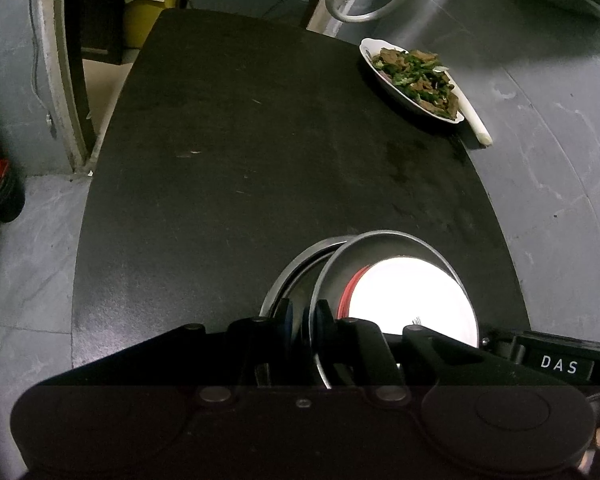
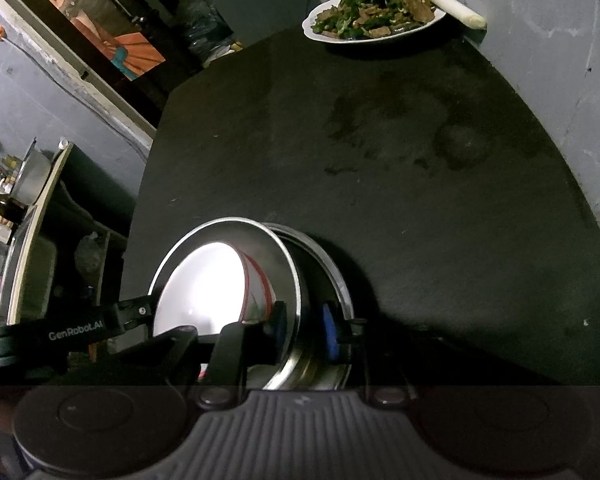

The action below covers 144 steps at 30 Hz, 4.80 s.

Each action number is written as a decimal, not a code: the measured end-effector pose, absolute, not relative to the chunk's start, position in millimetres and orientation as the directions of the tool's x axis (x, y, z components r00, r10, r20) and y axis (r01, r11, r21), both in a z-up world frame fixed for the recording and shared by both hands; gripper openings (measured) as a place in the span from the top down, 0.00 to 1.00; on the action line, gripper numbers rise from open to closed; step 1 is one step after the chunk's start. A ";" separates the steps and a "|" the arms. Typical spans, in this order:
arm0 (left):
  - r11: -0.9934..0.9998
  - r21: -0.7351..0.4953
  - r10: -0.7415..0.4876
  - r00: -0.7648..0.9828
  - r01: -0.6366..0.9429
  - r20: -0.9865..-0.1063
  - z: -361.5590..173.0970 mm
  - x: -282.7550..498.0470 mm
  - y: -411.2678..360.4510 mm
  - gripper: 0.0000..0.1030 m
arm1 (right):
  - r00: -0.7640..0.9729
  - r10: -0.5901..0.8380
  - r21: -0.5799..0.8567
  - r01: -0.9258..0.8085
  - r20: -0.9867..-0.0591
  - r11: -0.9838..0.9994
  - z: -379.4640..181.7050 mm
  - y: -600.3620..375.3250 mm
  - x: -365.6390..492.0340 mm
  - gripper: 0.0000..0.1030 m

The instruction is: Organize plates and bowls

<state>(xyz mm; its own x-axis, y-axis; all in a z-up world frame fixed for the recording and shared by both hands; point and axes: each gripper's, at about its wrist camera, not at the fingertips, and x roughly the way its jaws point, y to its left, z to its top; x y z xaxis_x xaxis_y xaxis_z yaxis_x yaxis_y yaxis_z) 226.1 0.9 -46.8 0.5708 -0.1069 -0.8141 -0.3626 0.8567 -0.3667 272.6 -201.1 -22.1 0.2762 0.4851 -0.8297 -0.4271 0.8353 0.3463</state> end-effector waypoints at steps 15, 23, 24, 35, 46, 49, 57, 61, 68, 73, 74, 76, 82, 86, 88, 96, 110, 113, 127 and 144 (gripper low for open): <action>0.874 -0.310 -0.036 0.587 -0.374 -0.809 -40.0 220.4 1.6 0.54 | 0.329 0.442 0.280 -0.439 -0.834 0.854 -16.2 -197.2 261.9 0.72; 0.872 -0.308 -0.025 0.595 -0.380 -0.804 -39.8 215.1 5.2 0.45 | 0.381 0.384 0.200 -0.441 -0.841 0.875 -12.8 -193.3 256.7 0.48; 0.872 -0.307 -0.023 0.594 -0.381 -0.804 -39.9 215.0 5.5 0.44 | 0.396 0.369 0.178 -0.442 -0.841 0.879 -12.2 -193.7 255.9 0.45; 0.874 -0.299 0.000 0.615 -0.384 -0.789 -36.3 207.4 7.9 0.25 | 0.439 0.347 0.161 -0.408 -0.829 0.899 -12.2 -200.9 251.3 0.25; 0.876 -0.302 0.003 0.629 -0.377 -0.778 -32.1 204.6 7.5 0.13 | 0.478 0.336 0.155 -0.378 -0.812 0.913 -11.1 -209.2 243.9 0.11; 0.871 -0.308 0.000 0.627 -0.383 -0.779 -32.1 203.6 7.9 0.12 | 0.489 0.333 0.152 -0.373 -0.806 0.915 -9.6 -210.4 243.7 0.08; 0.863 -0.312 0.013 0.637 -0.396 -0.770 -30.2 200.5 7.5 0.06 | 0.510 0.339 0.159 -0.363 -0.791 0.918 -5.6 -214.9 240.9 0.03; 0.855 -0.325 0.020 0.650 -0.405 -0.760 -28.3 197.6 7.8 0.01 | 0.523 0.362 0.181 -0.365 -0.771 0.913 -3.1 -217.9 239.5 0.00; 0.853 -0.331 0.032 0.674 -0.403 -0.738 -20.9 186.5 5.3 0.01 | 0.551 0.390 0.196 -0.378 -0.738 0.905 2.8 -220.7 231.0 0.00; 0.860 -0.323 0.043 0.686 -0.396 -0.726 -13.6 180.8 3.1 0.01 | 0.574 0.402 0.212 -0.370 -0.713 0.905 7.9 -225.5 226.0 0.00; 0.861 -0.322 0.045 0.690 -0.394 -0.723 -12.3 179.4 2.8 0.01 | 0.577 0.403 0.214 -0.369 -0.711 0.905 8.7 -226.5 224.4 0.00; 0.864 -0.319 0.049 0.696 -0.389 -0.716 -10.1 177.4 2.0 0.01 | 0.584 0.408 0.219 -0.368 -0.702 0.904 10.4 -228.0 221.7 0.00; 0.874 -0.291 0.075 0.699 -0.389 -0.711 -5.9 171.6 -1.1 0.01 | 0.609 0.417 0.228 -0.366 -0.674 0.902 15.5 -231.6 212.7 0.00; 0.878 -0.277 0.088 0.700 -0.391 -0.709 -3.5 165.8 -2.0 0.01 | 0.626 0.420 0.236 -0.358 -0.657 0.903 14.9 -235.0 208.2 0.00; 0.879 -0.272 0.096 0.703 -0.393 -0.705 -2.5 162.0 -2.4 0.01 | 0.630 0.425 0.244 -0.357 -0.650 0.902 14.7 -236.6 205.9 0.00; 0.884 -0.274 0.097 0.721 -0.379 -0.686 1.2 151.1 -1.8 0.01 | 0.647 0.438 0.238 -0.376 -0.624 0.896 18.2 -233.9 193.8 0.00; 0.914 -0.263 0.074 0.764 -0.309 -0.641 13.5 115.6 -0.2 0.01 | 0.700 0.399 0.235 -0.324 -0.592 0.916 28.2 -235.1 153.1 0.00; 0.921 -0.254 0.077 0.777 -0.295 -0.625 17.3 103.1 1.3 0.01 | 0.710 0.395 0.236 -0.317 -0.583 0.918 29.7 -233.4 141.7 0.00; 0.941 -0.222 0.080 0.808 -0.254 -0.584 21.7 41.6 7.6 0.01 | 0.763 0.375 0.251 -0.282 -0.527 0.926 29.5 -227.7 78.2 0.00; 0.974 -0.152 0.070 0.861 -0.169 -0.504 13.6 -21.1 10.0 0.01 | 0.797 0.329 0.223 -0.247 -0.506 0.943 22.6 -214.1 10.0 0.00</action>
<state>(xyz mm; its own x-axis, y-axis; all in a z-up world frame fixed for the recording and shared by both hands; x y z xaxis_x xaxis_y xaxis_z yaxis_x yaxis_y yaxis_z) -21.1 10.0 13.6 0.8609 0.0703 -0.5039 -0.1685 0.9739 -0.1520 10.0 -214.1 22.6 0.7973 0.3287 -0.5062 -0.2471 0.9430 0.2231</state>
